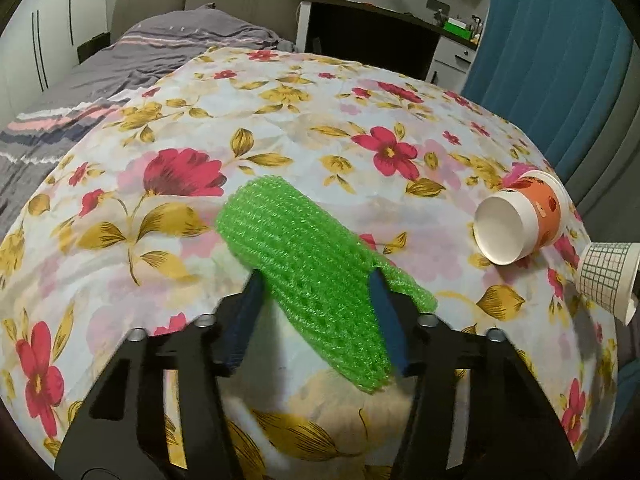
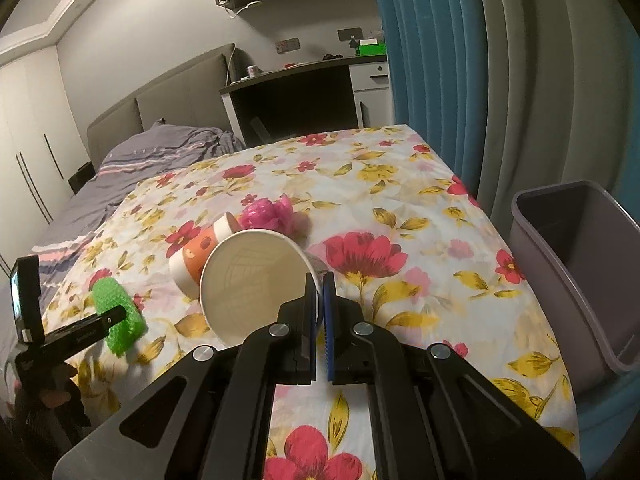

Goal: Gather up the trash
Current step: 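Grasp the green foam net sleeve with the left gripper while the right gripper holds the cup, then carry the green net sleeve and grid cup over the grey bin with both grippers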

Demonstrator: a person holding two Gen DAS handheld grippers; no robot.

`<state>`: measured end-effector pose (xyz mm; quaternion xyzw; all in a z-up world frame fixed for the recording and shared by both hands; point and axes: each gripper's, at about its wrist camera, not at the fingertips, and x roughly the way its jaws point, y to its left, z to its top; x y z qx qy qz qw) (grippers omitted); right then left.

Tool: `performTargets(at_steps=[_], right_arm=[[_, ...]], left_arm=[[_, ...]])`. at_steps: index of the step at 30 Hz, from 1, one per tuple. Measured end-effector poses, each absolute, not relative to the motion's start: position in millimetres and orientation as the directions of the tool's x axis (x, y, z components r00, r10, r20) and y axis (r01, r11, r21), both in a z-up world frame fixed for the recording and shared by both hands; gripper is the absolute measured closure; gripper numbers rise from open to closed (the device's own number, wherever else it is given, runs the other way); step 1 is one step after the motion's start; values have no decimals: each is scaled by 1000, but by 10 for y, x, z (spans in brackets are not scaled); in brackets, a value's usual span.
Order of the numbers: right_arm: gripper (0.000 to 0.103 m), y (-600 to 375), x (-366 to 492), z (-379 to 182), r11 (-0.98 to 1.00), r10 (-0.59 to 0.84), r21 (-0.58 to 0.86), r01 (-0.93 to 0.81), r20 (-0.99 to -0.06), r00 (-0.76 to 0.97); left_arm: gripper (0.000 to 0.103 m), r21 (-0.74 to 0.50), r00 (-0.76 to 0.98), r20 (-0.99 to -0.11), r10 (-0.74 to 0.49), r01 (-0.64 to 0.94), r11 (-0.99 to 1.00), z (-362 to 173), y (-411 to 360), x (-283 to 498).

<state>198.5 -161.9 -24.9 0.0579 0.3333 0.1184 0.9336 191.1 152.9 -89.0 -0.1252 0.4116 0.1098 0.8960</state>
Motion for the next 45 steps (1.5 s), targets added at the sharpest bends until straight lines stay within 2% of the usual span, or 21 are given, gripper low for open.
performTargets(at_steps=[2,4,7,16,25,33,45], right_arm=[[99,-1618,1951,-248,965,262,186,-187,-607,750],[99,-1622,1928,-255,964,264,186,-188,-608,749],[99,-1641,1880,-255,964,265,186,-190,-608,748],[99,-1750,1718,-181,962,270,192,-193,-586,764],[99,-1825,1547,-85,960,278,193,-203,-556,783],[99,-1970,1367,13,963,266,190,-193,-525,808],[99,-2376,1141,91,977,198,166,-132,-498,844]], left_arm=[[69,-149,643,-761,81,-295,944,-879,1525,1908],[84,-163,650,-757,68,-288,944,-870,1527,1906],[92,-187,662,-748,51,-283,941,-849,1538,1888],[93,-251,734,-679,2,-235,939,-573,1481,1640],[93,-223,809,-588,4,-167,960,-159,1166,1331],[93,-212,839,-542,-47,-82,974,70,830,1221],[93,-214,833,-512,-208,111,971,255,43,1317]])
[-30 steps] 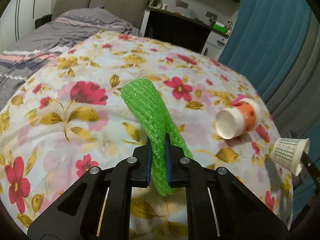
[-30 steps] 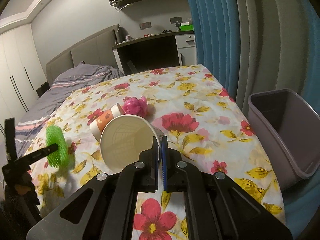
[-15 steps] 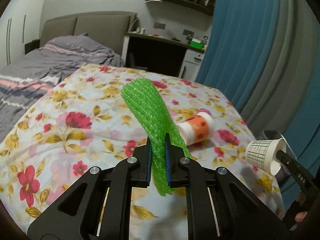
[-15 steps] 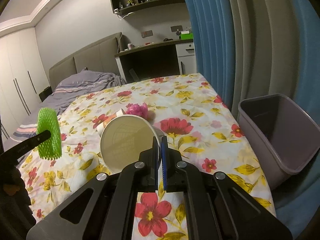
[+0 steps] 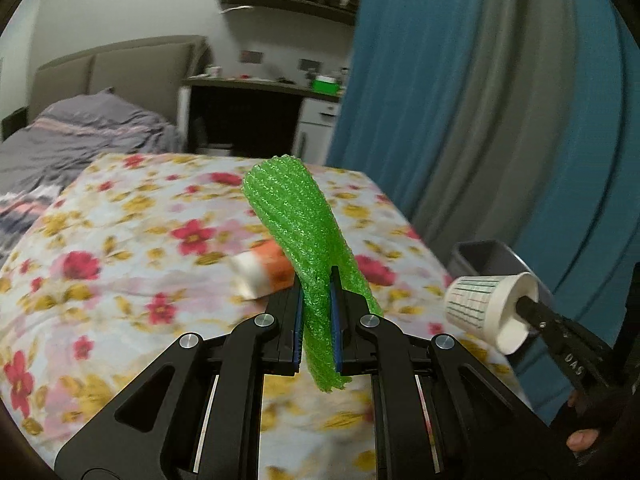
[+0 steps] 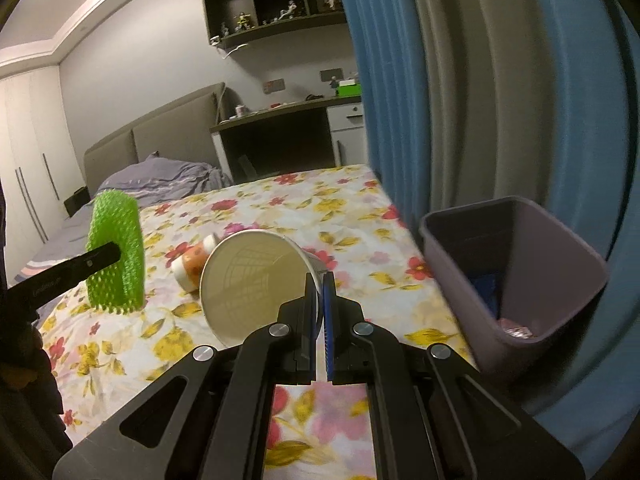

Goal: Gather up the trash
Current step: 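Carry the green net sleeve and grid cup over the grey bin with both grippers, then open both grippers to drop the net sleeve and cup into the bin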

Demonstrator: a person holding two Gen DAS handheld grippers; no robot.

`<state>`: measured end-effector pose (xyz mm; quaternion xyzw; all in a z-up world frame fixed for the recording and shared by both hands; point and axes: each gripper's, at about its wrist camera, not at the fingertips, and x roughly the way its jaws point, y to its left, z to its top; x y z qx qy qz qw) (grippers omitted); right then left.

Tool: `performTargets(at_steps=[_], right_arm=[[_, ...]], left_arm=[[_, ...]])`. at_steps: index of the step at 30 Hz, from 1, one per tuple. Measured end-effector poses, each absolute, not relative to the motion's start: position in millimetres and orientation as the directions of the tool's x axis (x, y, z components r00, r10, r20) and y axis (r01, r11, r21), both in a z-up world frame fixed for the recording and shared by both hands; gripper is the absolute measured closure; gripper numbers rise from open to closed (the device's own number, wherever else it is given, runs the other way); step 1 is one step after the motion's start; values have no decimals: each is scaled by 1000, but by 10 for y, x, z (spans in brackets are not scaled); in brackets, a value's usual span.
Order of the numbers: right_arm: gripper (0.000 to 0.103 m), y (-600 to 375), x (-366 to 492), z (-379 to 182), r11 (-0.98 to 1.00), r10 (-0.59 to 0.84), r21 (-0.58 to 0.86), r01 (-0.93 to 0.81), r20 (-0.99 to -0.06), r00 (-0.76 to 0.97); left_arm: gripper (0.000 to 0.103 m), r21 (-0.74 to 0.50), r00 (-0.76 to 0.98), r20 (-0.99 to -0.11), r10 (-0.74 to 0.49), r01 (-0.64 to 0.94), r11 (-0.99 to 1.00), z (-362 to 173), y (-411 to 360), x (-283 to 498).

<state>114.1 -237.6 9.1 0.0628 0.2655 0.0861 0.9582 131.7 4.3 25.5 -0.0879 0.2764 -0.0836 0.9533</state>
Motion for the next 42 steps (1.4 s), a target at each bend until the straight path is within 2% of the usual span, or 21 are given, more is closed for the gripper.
performTargets(at_steps=[10,17,28,42], right_arm=[[99,-3247,1194,152,983,13,167,75,-473,881],[99,-3822,1282,66,962,-99,177,206,-480,872],[99,-4128,1424,-218,944,-116,202,261,-540,834],[99,-4156,1501,-349,947,-118,178,269,-584,803]], left_arm=[[93,-244,725,-488,-486,422,873,422,-1362,1687],[93,-258,631,-506,-588,540,801,308,-2206,2014],[93,-316,515,-594,-618,557,768,-116,-2793,2533],[93,-323,455,-659,-599,547,772,-429,-2976,2665]])
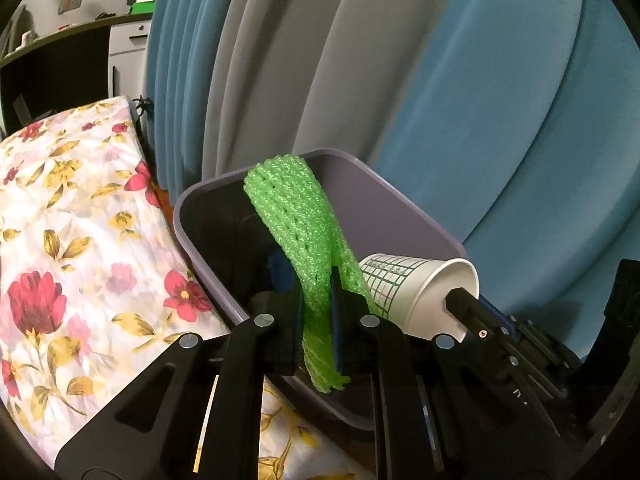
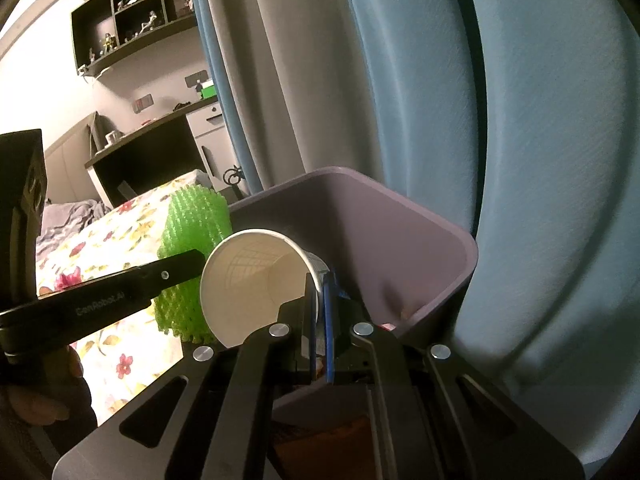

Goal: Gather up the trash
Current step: 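Open both grippers to drop the net sleeve and cup into the bin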

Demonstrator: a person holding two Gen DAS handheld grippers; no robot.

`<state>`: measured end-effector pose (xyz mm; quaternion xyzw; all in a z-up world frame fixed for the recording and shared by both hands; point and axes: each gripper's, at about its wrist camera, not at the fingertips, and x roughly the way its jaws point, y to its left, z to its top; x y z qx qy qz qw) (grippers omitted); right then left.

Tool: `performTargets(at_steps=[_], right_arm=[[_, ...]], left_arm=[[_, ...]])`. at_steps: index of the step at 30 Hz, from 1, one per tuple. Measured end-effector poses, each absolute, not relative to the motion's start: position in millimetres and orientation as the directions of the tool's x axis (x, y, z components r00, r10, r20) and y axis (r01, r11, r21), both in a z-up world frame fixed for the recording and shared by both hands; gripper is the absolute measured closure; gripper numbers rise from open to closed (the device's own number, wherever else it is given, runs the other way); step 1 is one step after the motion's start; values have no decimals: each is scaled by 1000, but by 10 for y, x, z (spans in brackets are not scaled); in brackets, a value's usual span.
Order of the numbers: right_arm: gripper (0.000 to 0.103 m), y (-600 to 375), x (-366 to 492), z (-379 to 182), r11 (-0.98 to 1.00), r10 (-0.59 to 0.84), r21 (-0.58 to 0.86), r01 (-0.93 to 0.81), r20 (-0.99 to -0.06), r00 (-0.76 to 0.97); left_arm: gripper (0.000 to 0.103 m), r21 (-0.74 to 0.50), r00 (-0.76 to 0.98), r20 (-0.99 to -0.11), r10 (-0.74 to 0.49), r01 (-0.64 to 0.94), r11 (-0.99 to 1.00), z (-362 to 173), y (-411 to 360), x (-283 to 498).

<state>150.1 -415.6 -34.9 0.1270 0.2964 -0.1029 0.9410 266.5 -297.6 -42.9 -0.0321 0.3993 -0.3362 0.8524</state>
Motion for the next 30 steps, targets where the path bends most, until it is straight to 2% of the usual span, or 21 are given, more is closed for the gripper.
performTargets(at_steps=[17,18,20,21,22,23,25,26,29,30], right_arm=[[99,-4179,1653,-383,946,-110,177,271,-612,783],[99,-4182,1658,-388,946,-109,177,271,-613,782],[99,-4188,1671,-393,947,-100,183,265,-615,782],[96,-4188,1672,-396,947,-97,185,263,-614,783],[94,-4186,1672,-393,946,-106,179,269,-612,783],[92,-4199,1670,-397,946,-105,182,268,-611,785],[80,-4225,1662,-393,942,-99,198,271,-608,788],[71,-4234,1652,-389,940,-101,202,274,-604,790],[68,-4253,1611,-341,937,-112,207,282,-587,801],[63,-4249,1594,-315,936,-114,208,283,-583,805]], left_arm=[[91,-349,407,-672,-619,562,750,-540,-3020,2763],[87,-353,403,-671,-622,565,746,-543,-3019,2767],[68,-363,400,-662,-633,568,738,-532,-3003,2762],[46,-363,408,-656,-636,568,739,-520,-2989,2752],[33,-354,431,-647,-629,561,748,-496,-2958,2737],[29,-353,449,-634,-629,557,752,-470,-2915,2725],[22,-358,474,-619,-626,539,763,-424,-2825,2728],[21,-355,485,-617,-619,530,770,-408,-2793,2728],[15,-309,545,-609,-577,507,805,-339,-2658,2674],[13,-293,562,-603,-566,504,813,-320,-2615,2645]])
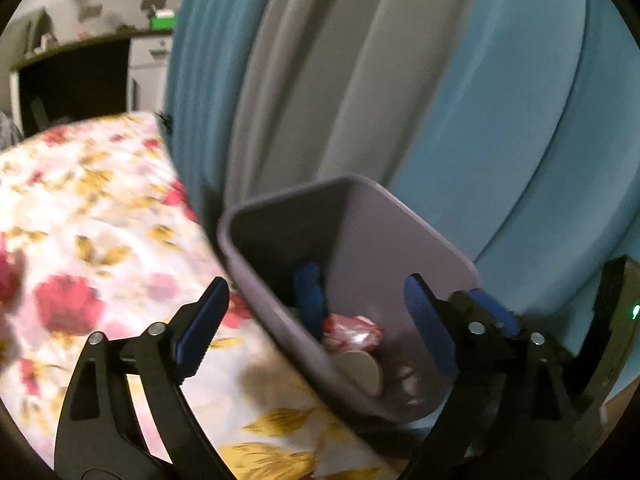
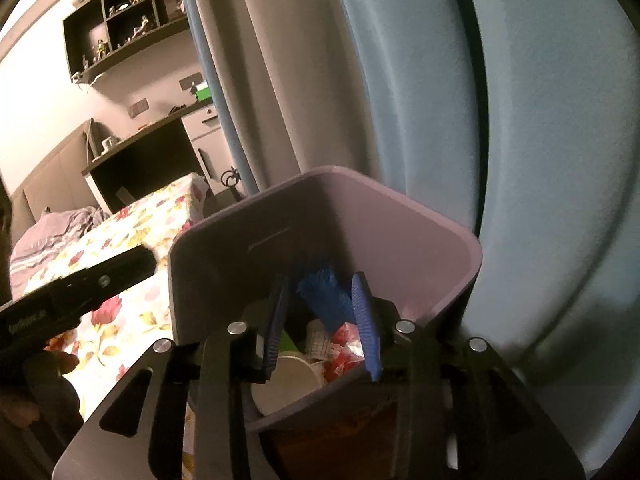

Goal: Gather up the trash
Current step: 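Open both grippers to drop the net sleeve and cup into the bin, then move both grippers back to the orange cup and pink bag on the bed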

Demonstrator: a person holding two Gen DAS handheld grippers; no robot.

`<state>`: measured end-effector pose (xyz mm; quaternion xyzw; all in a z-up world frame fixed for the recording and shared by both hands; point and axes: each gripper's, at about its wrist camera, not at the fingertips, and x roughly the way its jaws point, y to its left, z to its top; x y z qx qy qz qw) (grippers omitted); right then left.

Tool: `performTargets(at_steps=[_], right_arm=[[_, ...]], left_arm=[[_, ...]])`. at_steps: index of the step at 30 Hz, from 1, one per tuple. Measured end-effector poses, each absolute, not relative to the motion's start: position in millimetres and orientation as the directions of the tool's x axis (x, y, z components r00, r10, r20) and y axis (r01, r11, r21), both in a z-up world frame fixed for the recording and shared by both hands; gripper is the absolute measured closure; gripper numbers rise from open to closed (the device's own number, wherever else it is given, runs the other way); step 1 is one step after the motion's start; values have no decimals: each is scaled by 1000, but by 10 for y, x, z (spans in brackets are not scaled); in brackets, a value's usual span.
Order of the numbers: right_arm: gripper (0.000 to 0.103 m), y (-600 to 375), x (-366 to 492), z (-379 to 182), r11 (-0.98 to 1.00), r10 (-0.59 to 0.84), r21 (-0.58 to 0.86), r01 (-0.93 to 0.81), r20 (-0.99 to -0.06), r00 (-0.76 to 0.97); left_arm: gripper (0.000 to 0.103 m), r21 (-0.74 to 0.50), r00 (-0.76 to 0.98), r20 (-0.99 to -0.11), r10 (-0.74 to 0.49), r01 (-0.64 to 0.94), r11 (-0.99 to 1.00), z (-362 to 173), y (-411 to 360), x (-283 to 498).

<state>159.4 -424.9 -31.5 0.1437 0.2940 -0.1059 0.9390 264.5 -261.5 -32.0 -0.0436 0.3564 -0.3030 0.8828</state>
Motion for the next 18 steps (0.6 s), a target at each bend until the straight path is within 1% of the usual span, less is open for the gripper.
performTargets(at_steps=[1,3,4,6,9,15,18], right_arm=[[60,-4247,1578,-297,936,-117,208,284,-578,808],[49,-4213,1528,-239,937,-124,205,282,-559,820],[46,-4186,1505,-208,939,-128,201,280,-551,825],[36,-4110,1455,-152,942,-135,192,276,-535,834],[29,-3981,1420,-102,949,-125,184,254,-520,845],[27,-3570,1460,-48,968,-63,178,178,-511,857],[27,-3333,1506,-47,975,-16,181,127,-513,858]], left_arm=[[12,-265,591,-596,-543,494,828,-291,-2539,2595],[11,-232,625,-590,-511,475,849,-251,-2435,2525],[11,-213,644,-588,-489,460,862,-232,-2353,2489],[11,-188,676,-589,-442,417,889,-203,-2176,2437],[10,-163,714,-591,-374,349,923,-178,-1836,2344],[9,-95,764,-633,-127,86,992,-214,-975,2323],[9,-88,755,-655,-35,-30,996,-270,-574,2342]])
